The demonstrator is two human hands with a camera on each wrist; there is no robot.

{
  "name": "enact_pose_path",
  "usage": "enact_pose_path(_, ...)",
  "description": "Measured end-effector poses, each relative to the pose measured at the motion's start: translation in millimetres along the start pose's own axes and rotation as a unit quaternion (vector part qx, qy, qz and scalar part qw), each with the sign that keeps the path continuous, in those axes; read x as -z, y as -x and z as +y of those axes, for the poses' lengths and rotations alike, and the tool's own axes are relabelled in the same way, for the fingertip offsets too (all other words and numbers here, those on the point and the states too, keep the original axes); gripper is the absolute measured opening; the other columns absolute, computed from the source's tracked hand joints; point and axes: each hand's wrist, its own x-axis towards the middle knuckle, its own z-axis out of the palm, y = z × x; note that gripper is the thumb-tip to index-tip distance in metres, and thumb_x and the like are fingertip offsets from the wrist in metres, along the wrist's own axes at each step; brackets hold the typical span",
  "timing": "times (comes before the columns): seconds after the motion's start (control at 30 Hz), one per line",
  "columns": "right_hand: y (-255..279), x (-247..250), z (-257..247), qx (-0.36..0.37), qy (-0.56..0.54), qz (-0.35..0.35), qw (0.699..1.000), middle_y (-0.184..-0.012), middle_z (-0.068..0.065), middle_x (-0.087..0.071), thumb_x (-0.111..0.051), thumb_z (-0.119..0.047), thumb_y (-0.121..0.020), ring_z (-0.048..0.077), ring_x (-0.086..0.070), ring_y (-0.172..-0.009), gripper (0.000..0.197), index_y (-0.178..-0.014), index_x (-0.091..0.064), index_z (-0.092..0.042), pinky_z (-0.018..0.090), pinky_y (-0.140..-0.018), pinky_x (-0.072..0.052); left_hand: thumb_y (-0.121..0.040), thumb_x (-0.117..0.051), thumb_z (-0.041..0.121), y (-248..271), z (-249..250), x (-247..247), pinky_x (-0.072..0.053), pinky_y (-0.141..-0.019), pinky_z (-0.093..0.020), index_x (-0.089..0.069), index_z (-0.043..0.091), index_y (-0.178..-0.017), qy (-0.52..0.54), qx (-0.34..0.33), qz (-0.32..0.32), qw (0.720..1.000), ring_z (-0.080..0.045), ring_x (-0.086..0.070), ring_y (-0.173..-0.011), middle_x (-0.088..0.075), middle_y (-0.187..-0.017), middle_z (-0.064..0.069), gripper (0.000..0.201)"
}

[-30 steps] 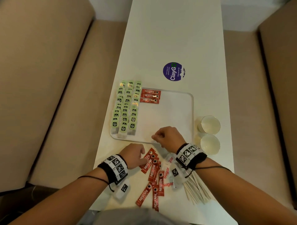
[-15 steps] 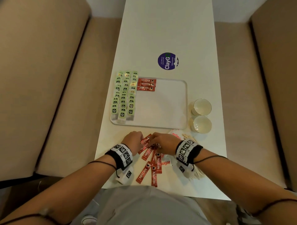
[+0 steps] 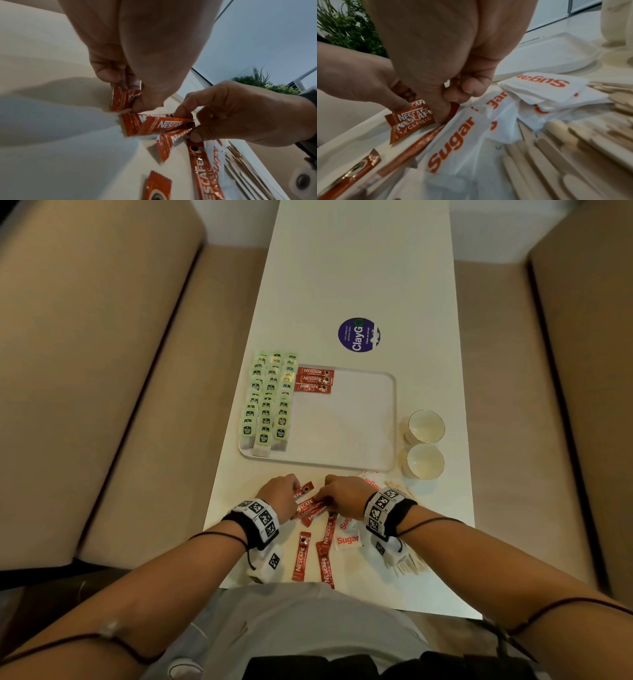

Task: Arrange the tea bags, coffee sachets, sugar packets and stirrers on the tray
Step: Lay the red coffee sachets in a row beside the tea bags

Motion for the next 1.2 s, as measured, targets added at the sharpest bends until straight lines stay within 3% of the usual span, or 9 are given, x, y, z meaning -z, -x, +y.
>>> enact_pose_path(0.2, 2, -1, 5, -0.008, 0.018, 0.02, 1.0, -0.111, -0.004, -0.057, -0.063, -0.033, -0.098, 0.02, -0.064, -0.088, 0.026, -0.123, -0.069, -0.027, 0.034, -0.076, -0.054, -0.088, -0.06, 0.014, 1, 2, 2, -0.051, -0.08, -0.033, -0.066, 0.017, -0.103, -0.016, 0.002, -0.018, 1.0, -0.024, -0.063, -0.094, -0.069, -0.105, -0.004, 0.017)
enact_pose_path(0.3, 4, -1, 5, -0.01, 0.005, 0.036, 0.999, -0.11, -0.002, -0.062, -0.061, -0.033, -0.098, 0.021, -0.065, -0.092, 0.025, -0.12, -0.069, -0.023, 0.037, -0.08, -0.055, -0.093, -0.052, 0.016, -1, 6, 3, -0.048, -0.073, -0.033, -0.06, 0.013, -0.1, -0.008, 0.012, -0.025, 1.0, -0.026, -0.06, -0.088, -0.068, -0.102, -0.009, 0.011)
enact_pose_path(0.43, 8, 4, 8, -0.025, -0.023, 0.064, 0.997, -0.106, -0.002, -0.069, -0.059, -0.031, -0.098, 0.02, -0.064, -0.093, 0.021, -0.114, -0.068, -0.021, 0.035, -0.082, -0.053, -0.1, -0.042, 0.018, -5, 8, 8, -0.05, -0.077, -0.039, -0.053, 0.008, -0.1, 0.033, 0.034, -0.038, 0.998, -0.03, -0.061, -0.088, -0.065, -0.101, -0.013, 0.014)
enact_pose_path(0.7, 22, 10, 18, -0.068, -0.12, 0.136, 0.981, -0.103, -0.005, -0.071, -0.055, -0.026, -0.1, 0.015, -0.063, -0.088, 0.014, -0.109, -0.066, -0.024, 0.029, -0.079, -0.051, -0.091, -0.055, 0.022, -7, 7, 6, -0.042, -0.066, -0.029, -0.056, 0.019, -0.086, 0.055, 0.016, -0.037, 0.998, -0.023, -0.061, -0.082, -0.065, -0.092, -0.002, 0.005)
enact_pose_path(0.83, 32, 6, 23, -0.088, -0.135, 0.149, 0.976, -0.102, -0.004, -0.071, -0.056, -0.027, -0.099, 0.016, -0.064, -0.088, 0.012, -0.107, -0.066, -0.024, 0.033, -0.082, -0.054, -0.085, -0.067, 0.039, -6, 9, 1, -0.046, -0.067, -0.029, -0.059, 0.02, -0.083, 0.051, 0.001, -0.016, 0.999, -0.021, -0.063, -0.078, -0.067, -0.086, 0.0, 0.021)
enact_pose_path(0.93, 36, 5, 25, -0.101, -0.155, 0.162, 0.969, -0.104, -0.004, -0.072, -0.058, -0.026, -0.099, 0.016, -0.064, -0.089, 0.013, -0.108, -0.067, -0.022, 0.03, -0.081, -0.052, -0.075, -0.08, 0.048, -3, 13, -2, -0.049, -0.063, -0.029, -0.059, 0.023, -0.078, 0.023, -0.017, -0.04, 0.999, -0.016, -0.063, -0.071, -0.067, -0.08, 0.004, 0.032)
enact_pose_path(1.07, 41, 4, 25, -0.105, -0.174, 0.157, 0.966, -0.105, -0.004, -0.071, -0.06, -0.025, -0.099, 0.012, -0.061, -0.084, 0.012, -0.108, -0.067, -0.022, 0.023, -0.074, -0.043, -0.078, -0.08, 0.039, -4, 16, 0, -0.047, -0.066, -0.029, -0.06, 0.019, -0.081, -0.056, -0.035, -0.04, 0.997, -0.02, -0.065, -0.076, -0.067, -0.081, 0.001, 0.029)
enact_pose_path(1.2, 45, 4, 23, -0.11, -0.218, 0.157, 0.957, -0.104, -0.009, -0.068, -0.061, -0.025, -0.099, 0.004, -0.059, -0.078, 0.004, -0.102, -0.062, -0.026, 0.018, -0.069, -0.042, -0.087, -0.07, 0.028, -3, 16, 3, -0.045, -0.062, -0.027, -0.062, 0.016, -0.078, -0.038, -0.023, -0.065, 0.997, -0.023, -0.065, -0.073, -0.065, -0.075, -0.002, 0.017)
